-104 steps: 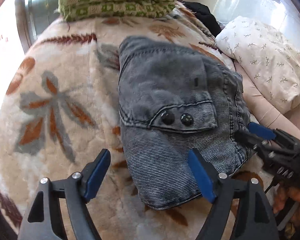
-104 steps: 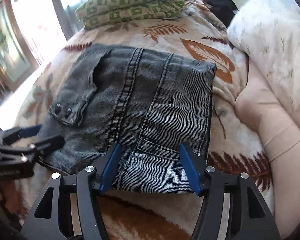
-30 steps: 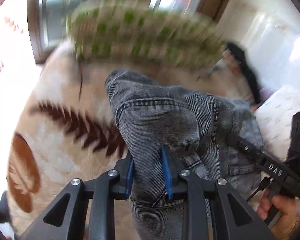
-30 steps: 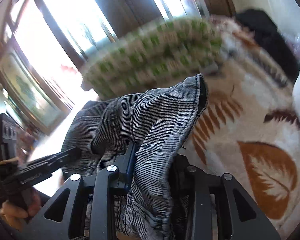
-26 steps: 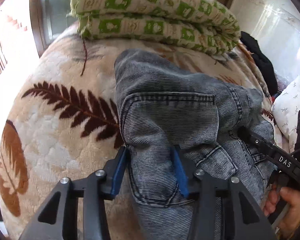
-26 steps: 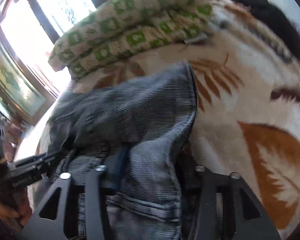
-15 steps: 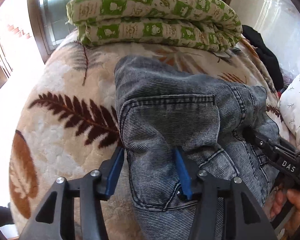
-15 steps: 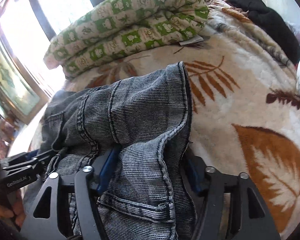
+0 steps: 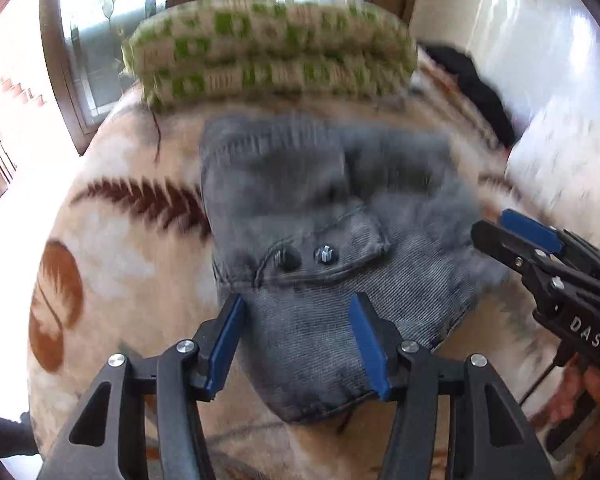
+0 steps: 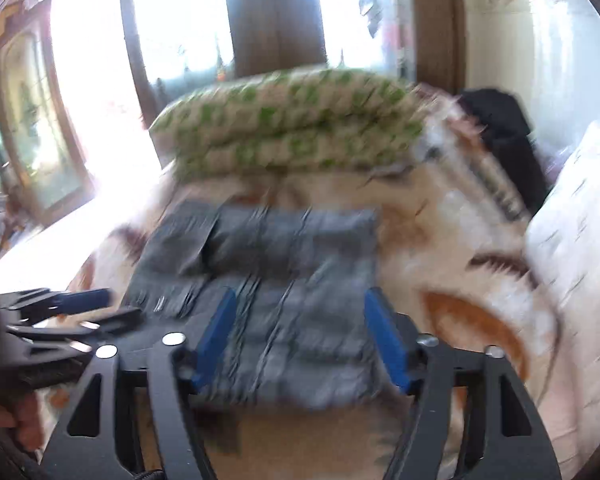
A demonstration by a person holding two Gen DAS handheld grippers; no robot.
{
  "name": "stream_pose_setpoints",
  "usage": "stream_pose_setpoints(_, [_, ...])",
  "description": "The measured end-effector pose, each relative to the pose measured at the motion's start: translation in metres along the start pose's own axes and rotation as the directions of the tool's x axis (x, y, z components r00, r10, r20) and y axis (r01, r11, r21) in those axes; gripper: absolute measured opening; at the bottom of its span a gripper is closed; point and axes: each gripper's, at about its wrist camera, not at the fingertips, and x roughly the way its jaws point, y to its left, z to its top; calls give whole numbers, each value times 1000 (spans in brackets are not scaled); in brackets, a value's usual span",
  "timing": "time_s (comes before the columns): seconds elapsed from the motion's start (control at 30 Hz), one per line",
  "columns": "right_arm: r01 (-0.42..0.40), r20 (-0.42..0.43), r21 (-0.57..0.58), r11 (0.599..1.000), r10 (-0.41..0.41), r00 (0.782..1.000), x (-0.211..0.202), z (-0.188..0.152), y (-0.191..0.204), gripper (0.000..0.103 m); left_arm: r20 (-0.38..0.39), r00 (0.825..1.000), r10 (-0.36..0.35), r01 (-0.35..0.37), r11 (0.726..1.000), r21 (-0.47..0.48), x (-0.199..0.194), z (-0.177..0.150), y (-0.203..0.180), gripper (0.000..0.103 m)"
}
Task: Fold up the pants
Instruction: 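Release the folded jeans and withdraw both tools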
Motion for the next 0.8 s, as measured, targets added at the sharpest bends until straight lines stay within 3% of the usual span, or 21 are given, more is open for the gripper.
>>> stream_pose_setpoints(0.03, [-7, -68, 16, 1000, 9, 998, 16, -10, -3, 35, 15, 1000, 21, -21, 1000, 20, 4, -7, -2, 62])
stream_pose_setpoints(0.07, [0, -111, 22, 1000, 3, 994, 27, -18, -6, 33, 31, 999, 23, -24, 999, 28, 6, -12, -2, 65])
stream_pose_setpoints(0.17, [-6, -98, 6, 1000, 6, 995, 33, -25, -8, 34, 21, 1000, -9, 9, 999, -31, 9, -13, 9, 70])
stream_pose_setpoints(0.23, [-20, -117, 31, 999, 23, 993, 27, -16, -6, 40, 8, 999, -31, 32, 997, -72, 6, -9, 15, 70])
stream_pose_setpoints(0.27, [-32, -112, 47, 998, 38, 993, 21, -13, -6, 48, 5, 1000, -31, 31, 996, -81, 2, -9, 15, 70])
stream_pose_setpoints(0.37, [-34, -52, 71, 997, 38, 998, -6, -9, -5, 60, 26, 999, -23, 25, 996, -89, -15, -11, 14, 69])
stream_pose_setpoints(0.6, [-64, 6, 95, 993, 64, 998, -70, -33, 10, 72, 36, 999, -21, 23, 996, -81, -45, -27, 11, 72])
stream_pose_setpoints(0.8, [-76, 18, 74, 994, 75, 997, -98, -54, 30, 80, 57, 998, -10, 13, 998, -57, -67, -44, 4, 77])
